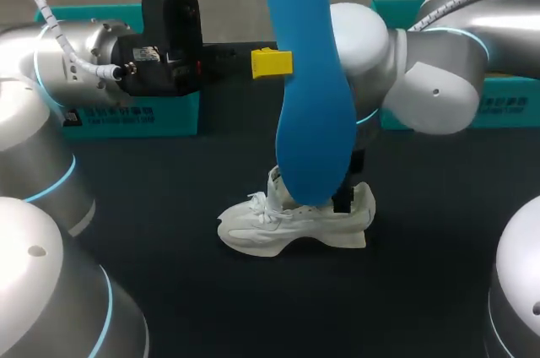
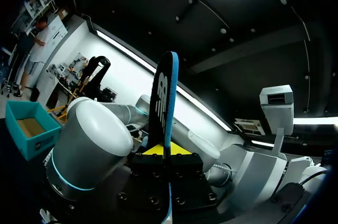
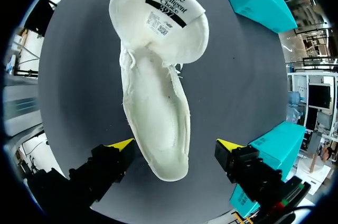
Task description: Take the shoe out of the shoebox, open the shoe tongue, remove and reinsert the insole, then place the shoe into the shoebox
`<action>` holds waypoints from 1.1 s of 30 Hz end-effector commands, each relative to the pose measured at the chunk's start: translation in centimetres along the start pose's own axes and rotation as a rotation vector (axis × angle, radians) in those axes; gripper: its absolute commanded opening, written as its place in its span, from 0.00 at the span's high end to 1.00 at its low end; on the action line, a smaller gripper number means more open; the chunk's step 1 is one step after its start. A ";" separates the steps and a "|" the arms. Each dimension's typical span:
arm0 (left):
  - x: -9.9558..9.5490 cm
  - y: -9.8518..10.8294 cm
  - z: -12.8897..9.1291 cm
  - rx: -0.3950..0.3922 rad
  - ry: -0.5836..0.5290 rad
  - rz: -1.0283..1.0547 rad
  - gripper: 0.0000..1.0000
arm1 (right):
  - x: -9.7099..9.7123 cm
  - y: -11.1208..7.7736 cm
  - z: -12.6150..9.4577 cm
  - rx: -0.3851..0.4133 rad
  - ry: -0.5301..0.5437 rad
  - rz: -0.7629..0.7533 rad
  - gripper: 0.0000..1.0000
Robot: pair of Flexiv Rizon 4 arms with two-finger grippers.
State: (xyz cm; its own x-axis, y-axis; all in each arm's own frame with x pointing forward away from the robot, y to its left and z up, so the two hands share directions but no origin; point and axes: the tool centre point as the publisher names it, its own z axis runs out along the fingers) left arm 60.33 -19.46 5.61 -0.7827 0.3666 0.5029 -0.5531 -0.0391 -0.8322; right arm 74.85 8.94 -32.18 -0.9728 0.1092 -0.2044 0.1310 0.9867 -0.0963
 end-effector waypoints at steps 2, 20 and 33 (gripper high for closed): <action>-0.1 0.1 0.1 0.002 0.002 0.001 1.00 | -1.7 2.7 0.4 0.034 -0.007 -0.035 0.00; -0.1 0.1 0.1 0.002 0.002 0.001 1.00 | -2.1 5.1 5.4 0.018 0.059 -0.083 0.16; -0.1 0.1 0.1 0.002 0.002 0.001 1.00 | -1.3 2.8 6.5 0.034 0.083 -0.014 1.00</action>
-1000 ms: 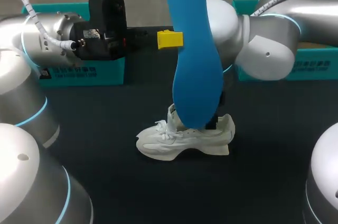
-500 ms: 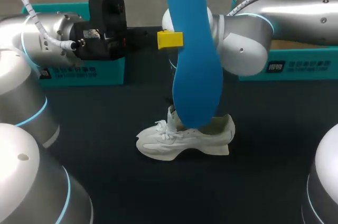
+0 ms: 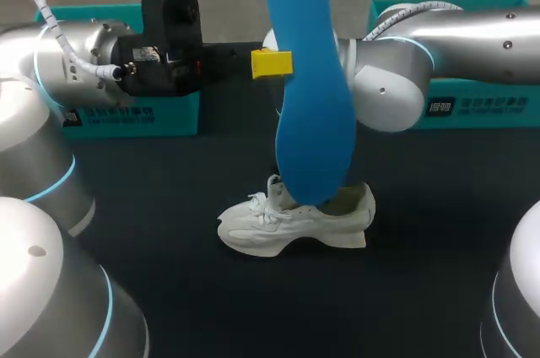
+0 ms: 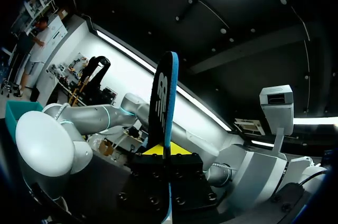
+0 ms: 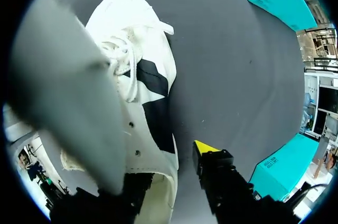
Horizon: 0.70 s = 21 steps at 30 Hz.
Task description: Take the shoe out of the shoebox, open the shoe tongue, remove and reinsert the insole, then place the shoe into the shoebox
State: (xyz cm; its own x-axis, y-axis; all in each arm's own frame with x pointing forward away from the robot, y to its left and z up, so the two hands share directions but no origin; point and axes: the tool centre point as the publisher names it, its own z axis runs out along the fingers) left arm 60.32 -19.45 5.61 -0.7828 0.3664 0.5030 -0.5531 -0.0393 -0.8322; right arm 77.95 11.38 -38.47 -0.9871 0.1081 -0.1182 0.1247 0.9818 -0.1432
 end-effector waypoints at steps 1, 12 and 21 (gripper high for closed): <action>-0.1 0.0 0.1 0.002 0.002 0.001 1.00 | 0.1 -0.6 0.1 -0.012 -0.003 -0.001 1.00; -0.1 0.0 0.1 0.002 0.002 0.001 1.00 | 0.1 -0.6 0.1 -0.012 -0.003 -0.001 1.00; -0.1 0.0 0.1 0.002 0.002 0.001 1.00 | 1.7 -0.9 -2.2 -0.003 0.102 0.169 1.00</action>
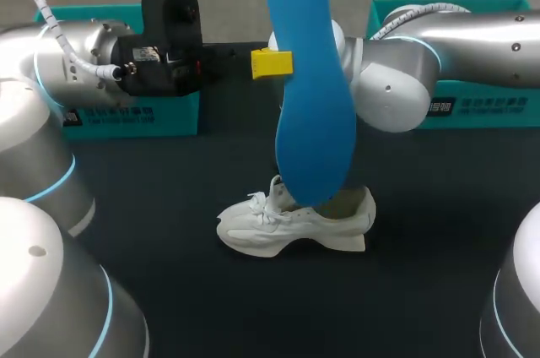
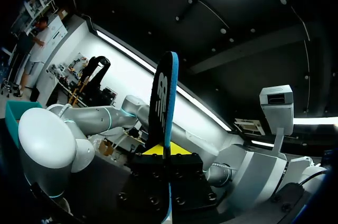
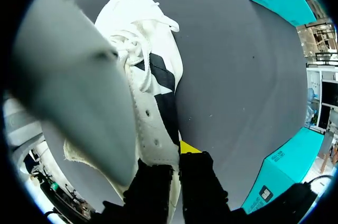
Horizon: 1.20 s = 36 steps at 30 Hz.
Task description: Take the shoe out of the shoebox, open the shoe tongue, remove and reinsert the insole, then place the shoe into the shoebox
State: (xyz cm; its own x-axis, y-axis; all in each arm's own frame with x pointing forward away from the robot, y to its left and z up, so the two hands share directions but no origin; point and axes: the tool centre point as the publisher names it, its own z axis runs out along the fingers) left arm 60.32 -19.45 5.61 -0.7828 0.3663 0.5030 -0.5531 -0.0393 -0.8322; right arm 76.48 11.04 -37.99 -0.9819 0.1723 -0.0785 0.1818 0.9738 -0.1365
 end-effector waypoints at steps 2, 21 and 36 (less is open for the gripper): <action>-0.1 0.0 0.1 0.002 0.002 0.001 1.00 | 1.0 -0.7 -2.3 -0.055 0.104 0.254 1.00; -0.1 0.0 0.1 0.002 0.002 0.001 1.00 | 2.5 -0.3 -4.4 -0.296 0.142 0.537 1.00; -0.1 0.0 0.1 0.002 0.002 0.001 1.00 | 3.4 0.8 -4.5 -0.080 0.414 0.985 1.00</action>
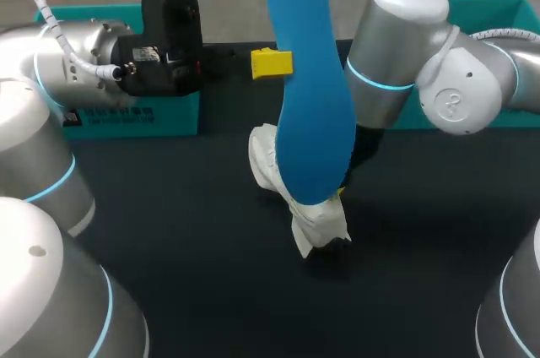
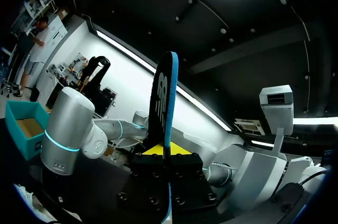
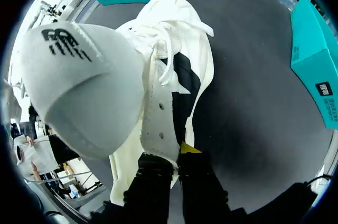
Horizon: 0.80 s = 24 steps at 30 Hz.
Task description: Take the shoe out of the shoebox, open the shoe tongue, remove and reinsert the insole, then place the shoe into the shoebox
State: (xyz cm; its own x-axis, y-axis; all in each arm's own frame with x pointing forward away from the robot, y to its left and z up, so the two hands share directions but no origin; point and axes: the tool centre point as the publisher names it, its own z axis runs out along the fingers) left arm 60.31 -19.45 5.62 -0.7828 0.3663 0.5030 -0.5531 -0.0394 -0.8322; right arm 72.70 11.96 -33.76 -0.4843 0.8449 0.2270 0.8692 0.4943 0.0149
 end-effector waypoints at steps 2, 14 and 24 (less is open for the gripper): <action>-0.1 0.0 0.1 0.002 0.002 0.001 1.00 | 1.1 0.8 0.5 0.109 -0.008 0.155 1.00; -0.1 0.0 0.1 0.002 0.002 0.001 1.00 | 1.3 0.9 0.3 0.062 -0.011 0.186 1.00; -0.1 0.0 0.1 0.002 0.002 0.001 1.00 | 2.1 2.5 1.9 0.063 -0.005 0.300 1.00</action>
State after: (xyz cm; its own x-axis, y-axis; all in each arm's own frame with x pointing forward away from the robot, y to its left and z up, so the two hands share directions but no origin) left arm 60.30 -19.45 5.62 -0.7828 0.3664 0.5030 -0.5531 -0.0393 -0.8322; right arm 73.24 14.74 -34.45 -0.2126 0.9539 0.2120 0.9651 0.2389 -0.1072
